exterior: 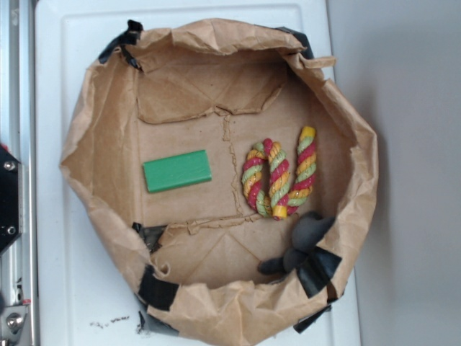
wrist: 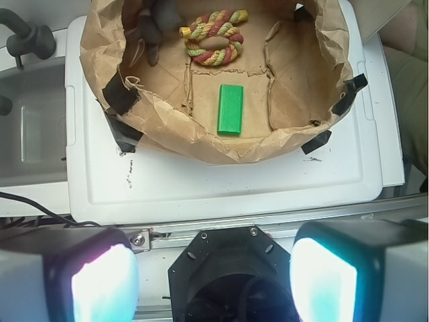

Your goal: Grab the green block.

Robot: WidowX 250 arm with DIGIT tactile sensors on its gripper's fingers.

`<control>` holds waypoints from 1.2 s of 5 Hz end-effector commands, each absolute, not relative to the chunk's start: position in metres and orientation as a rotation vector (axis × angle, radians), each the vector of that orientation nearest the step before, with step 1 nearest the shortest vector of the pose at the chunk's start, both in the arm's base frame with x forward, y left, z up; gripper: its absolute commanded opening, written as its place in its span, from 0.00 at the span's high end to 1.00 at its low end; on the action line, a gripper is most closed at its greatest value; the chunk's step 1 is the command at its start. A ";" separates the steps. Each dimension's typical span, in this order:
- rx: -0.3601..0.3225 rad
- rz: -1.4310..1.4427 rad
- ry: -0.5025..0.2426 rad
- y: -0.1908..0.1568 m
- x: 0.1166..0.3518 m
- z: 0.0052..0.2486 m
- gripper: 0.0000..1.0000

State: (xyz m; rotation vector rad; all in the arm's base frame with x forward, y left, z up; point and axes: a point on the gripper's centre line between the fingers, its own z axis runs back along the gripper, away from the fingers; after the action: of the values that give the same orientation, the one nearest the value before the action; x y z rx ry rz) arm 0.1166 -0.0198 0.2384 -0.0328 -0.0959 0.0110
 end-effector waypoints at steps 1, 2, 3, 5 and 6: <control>-0.033 0.011 -0.096 -0.020 0.117 0.238 0.00; -0.033 0.011 -0.096 -0.020 0.117 0.238 0.00; -0.033 0.011 -0.096 -0.020 0.117 0.238 0.00; -0.141 -0.010 -0.196 -0.040 0.194 0.218 0.00; -0.176 -0.024 -0.254 -0.029 0.238 0.198 0.00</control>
State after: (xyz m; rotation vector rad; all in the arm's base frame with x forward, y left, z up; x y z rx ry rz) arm 0.2321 -0.0324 0.1805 -0.1740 -0.1885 -0.0307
